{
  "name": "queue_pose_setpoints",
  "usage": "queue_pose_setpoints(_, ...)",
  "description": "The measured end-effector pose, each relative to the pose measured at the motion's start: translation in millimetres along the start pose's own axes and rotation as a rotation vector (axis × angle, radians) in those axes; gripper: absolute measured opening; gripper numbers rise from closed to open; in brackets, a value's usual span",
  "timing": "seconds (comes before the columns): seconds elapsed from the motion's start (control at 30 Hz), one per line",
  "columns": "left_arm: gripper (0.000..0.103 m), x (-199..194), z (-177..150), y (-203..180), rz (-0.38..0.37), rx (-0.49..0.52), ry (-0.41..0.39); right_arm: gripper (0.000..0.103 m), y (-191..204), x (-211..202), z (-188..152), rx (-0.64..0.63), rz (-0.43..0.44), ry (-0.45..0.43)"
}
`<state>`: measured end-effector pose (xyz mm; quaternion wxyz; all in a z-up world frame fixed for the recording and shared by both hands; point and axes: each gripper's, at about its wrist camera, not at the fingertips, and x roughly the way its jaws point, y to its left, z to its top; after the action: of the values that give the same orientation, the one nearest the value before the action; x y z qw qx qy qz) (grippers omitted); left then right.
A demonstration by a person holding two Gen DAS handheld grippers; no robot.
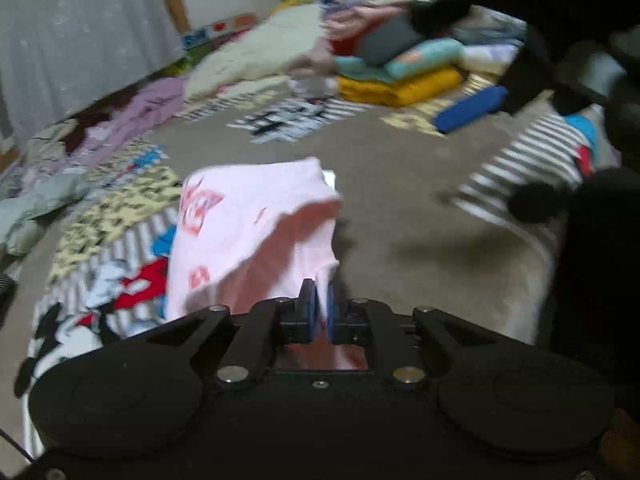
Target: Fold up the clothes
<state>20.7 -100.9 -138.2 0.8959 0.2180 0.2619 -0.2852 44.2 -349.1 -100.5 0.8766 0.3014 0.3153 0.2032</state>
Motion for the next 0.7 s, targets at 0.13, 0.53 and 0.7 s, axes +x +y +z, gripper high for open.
queue_pose_setpoints(0.13, 0.030, -17.9, -3.6, 0.4, -0.048, -0.026, -0.002, 0.102, -13.8, 7.0, -10.1, 0.063, -0.003, 0.010)
queue_pose_setpoints(0.53, 0.041, -54.8, -24.0, 42.6, 0.055, -0.236, -0.012, 0.091, -40.0, 56.2, -16.5, 0.204, 0.052, 0.041)
queue_pose_setpoints(0.7, 0.052, -52.8, -23.3, 47.6, 0.080, -0.254, -0.025, 0.090, -23.6, 84.1, -10.3, 0.217, 0.103, 0.044)
